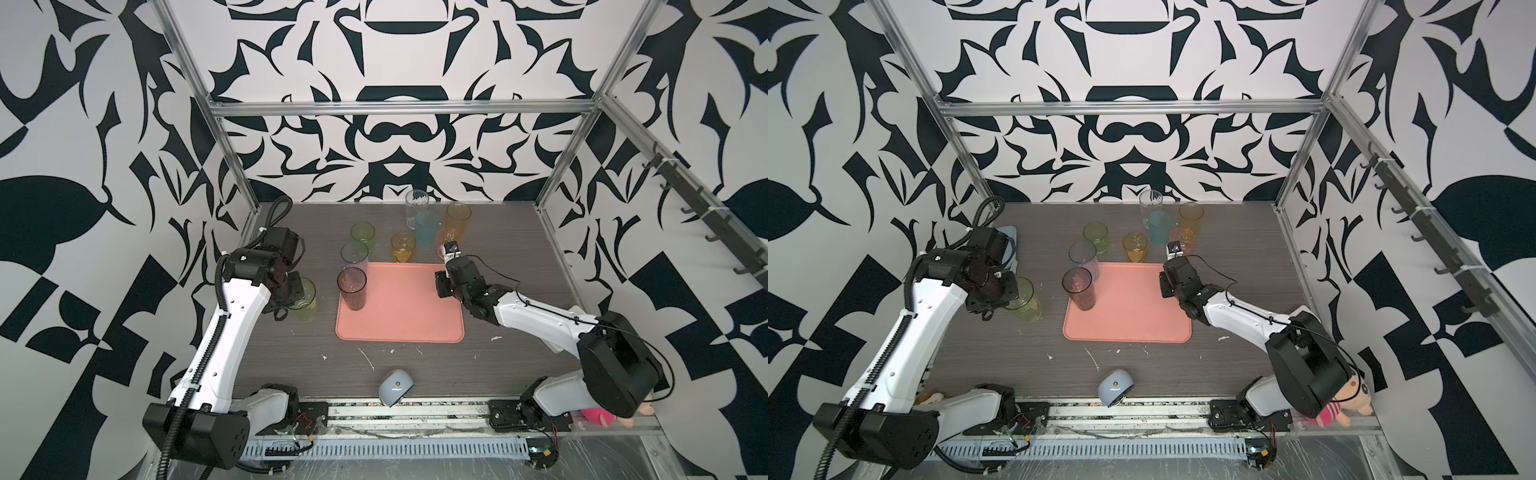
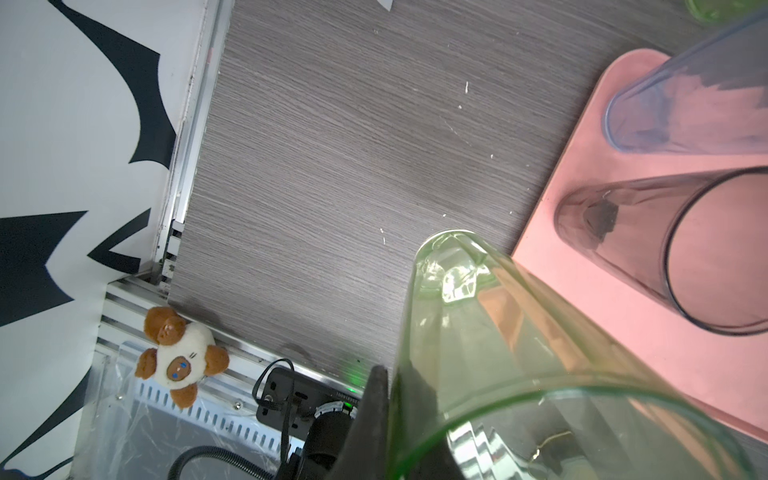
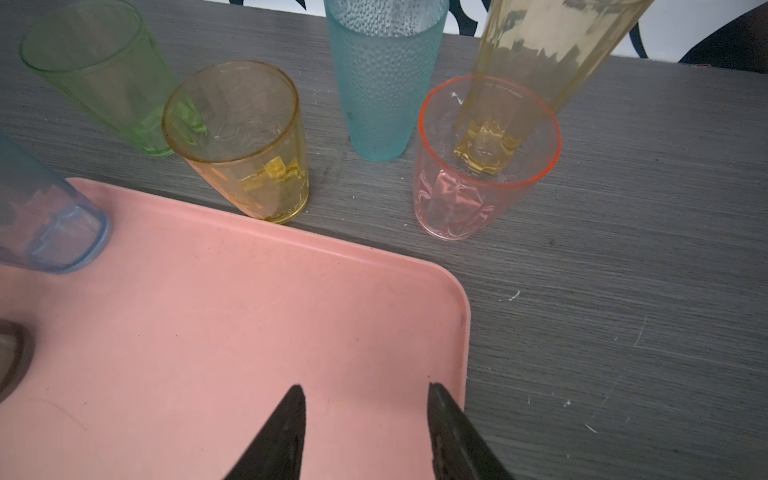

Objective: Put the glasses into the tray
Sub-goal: 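Lift the green cup with the left gripper and swing it nearer the robot, then carry the green cup with the left gripper onto the tray's near corner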

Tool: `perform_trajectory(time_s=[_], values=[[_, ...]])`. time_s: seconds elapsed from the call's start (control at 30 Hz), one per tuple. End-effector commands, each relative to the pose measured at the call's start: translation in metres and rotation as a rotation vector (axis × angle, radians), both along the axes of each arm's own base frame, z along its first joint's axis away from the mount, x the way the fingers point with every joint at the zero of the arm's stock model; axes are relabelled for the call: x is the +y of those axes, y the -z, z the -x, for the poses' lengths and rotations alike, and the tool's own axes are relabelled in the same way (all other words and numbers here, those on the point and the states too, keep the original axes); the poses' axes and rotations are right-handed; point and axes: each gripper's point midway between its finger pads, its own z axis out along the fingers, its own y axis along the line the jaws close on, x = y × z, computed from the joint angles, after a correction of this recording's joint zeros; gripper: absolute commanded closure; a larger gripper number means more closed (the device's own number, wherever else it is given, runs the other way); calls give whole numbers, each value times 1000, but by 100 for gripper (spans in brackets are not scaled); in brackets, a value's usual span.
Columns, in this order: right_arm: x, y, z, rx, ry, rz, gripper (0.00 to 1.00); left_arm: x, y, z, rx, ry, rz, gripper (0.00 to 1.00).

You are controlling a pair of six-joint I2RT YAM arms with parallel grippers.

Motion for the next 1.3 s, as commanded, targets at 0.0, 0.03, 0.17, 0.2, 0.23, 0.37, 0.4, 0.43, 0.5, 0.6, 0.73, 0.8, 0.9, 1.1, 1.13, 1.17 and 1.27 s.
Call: perform_trajectory(time_s=[0.0,0.03,0.17,0.2,0.23,0.37,0.4,0.43,0.5,0.6,0.73,0.8,0.9,1.1,1.13,1.17,1.27], values=[[1,-25,-11,-63,16,-19,50,-2,6,22,59,-5,15,100],[1,-25,-11,-63,16,-16,49,-2,8,25,69,-3,16,100],[2,-25,-11,-61,15,-17,49,-2,14,35,111,13,8,100],[2,-25,-11,-60,16,-18,50,-3,15,38,118,17,6,100],[2,-23,-11,-57,15,-17,49,-3,16,40,120,21,8,100],[3,-23,-12,-55,11,-20,50,-6,19,45,128,36,14,100],[4,-22,-12,-53,9,-19,50,-7,19,46,130,38,13,100],[3,-22,-12,-52,10,-19,50,-8,20,48,134,39,12,100],[4,-22,-12,-52,8,-19,50,-11,22,49,144,49,9,100],[4,-22,-11,-51,8,-21,50,-16,26,50,158,62,21,100],[5,-21,-12,-46,6,-23,50,-21,29,51,165,75,40,100],[6,-20,-12,-42,6,-26,50,-24,30,51,169,85,45,100],[6,-18,-12,-38,5,-28,50,-27,33,52,175,96,49,100],[8,-18,-12,-36,2,-30,50,-38,38,52,185,129,54,100],[7,-17,-12,-34,4,-28,50,-41,38,51,185,136,54,100],[7,-17,-13,-35,5,-29,50,-43,39,51,187,145,54,100],[8,-17,-13,-33,2,-29,50,-51,43,47,183,162,59,100]])
